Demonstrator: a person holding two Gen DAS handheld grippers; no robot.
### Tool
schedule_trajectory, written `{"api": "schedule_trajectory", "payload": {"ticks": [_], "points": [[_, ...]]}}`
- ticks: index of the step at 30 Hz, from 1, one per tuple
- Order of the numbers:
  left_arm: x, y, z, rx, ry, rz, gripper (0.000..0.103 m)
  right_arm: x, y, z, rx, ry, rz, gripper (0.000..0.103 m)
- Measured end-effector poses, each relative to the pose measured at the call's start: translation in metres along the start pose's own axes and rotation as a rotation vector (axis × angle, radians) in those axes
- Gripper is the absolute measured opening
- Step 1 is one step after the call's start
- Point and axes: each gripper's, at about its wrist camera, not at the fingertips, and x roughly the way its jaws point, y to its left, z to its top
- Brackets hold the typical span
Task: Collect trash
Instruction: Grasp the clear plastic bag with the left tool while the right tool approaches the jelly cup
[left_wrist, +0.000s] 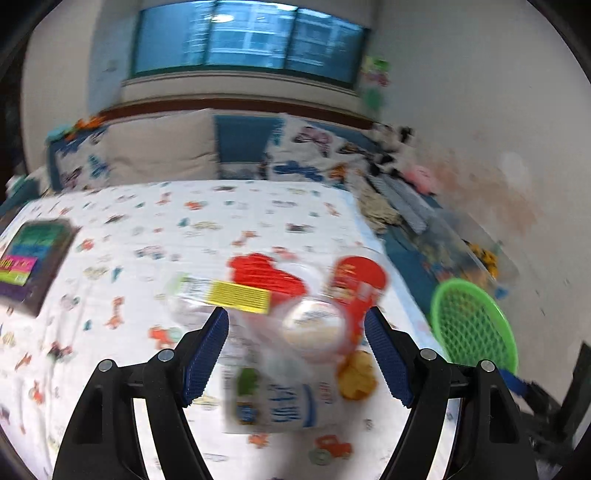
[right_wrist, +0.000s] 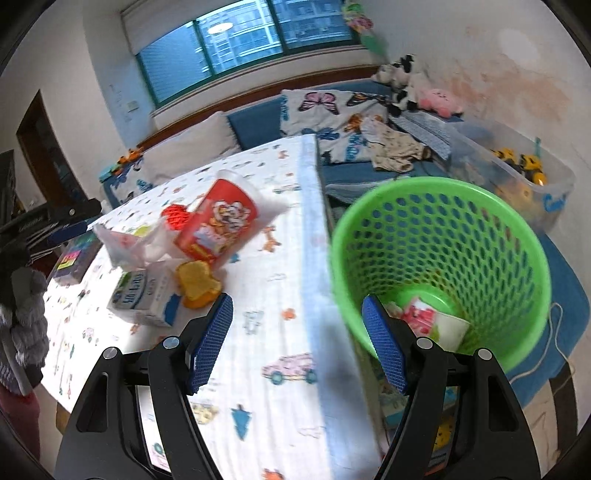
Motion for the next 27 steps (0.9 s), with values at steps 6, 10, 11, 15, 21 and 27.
{"api": "schedule_trajectory", "payload": {"ticks": [6, 10, 11, 15, 21, 27], "points": [[0.017, 0.031, 0.004, -0.112, 0.08, 0.014, 0.073, 0.009, 0.027, 0.007, -0.048, 0.005, 0.043, 0.073], [0.035, 0.041, 0.002, -0.179, 0.14, 0.004, 0.073, 0.014, 0.037, 0.009, -0.071, 0.014, 0.058, 0.073], [0.039, 0.044, 0.0, -0.2, 0.157, -0.002, 0.073, 0.016, 0.039, 0.01, -0.075, 0.016, 0.062, 0.073], [0.051, 0.05, -0.005, -0.257, 0.203, -0.036, 0.06, 0.02, 0.048, 0.01, -0.095, 0.027, 0.075, 0.073], [0.05, 0.053, -0.009, -0.275, 0.209, -0.097, 0.034, 0.026, 0.063, 0.014, -0.12, 0.035, 0.099, 0.073], [0.033, 0.054, -0.01, -0.246, 0.177, -0.126, 0.014, 0.028, 0.084, 0.019, -0.17, 0.037, 0.127, 0.073]]}}
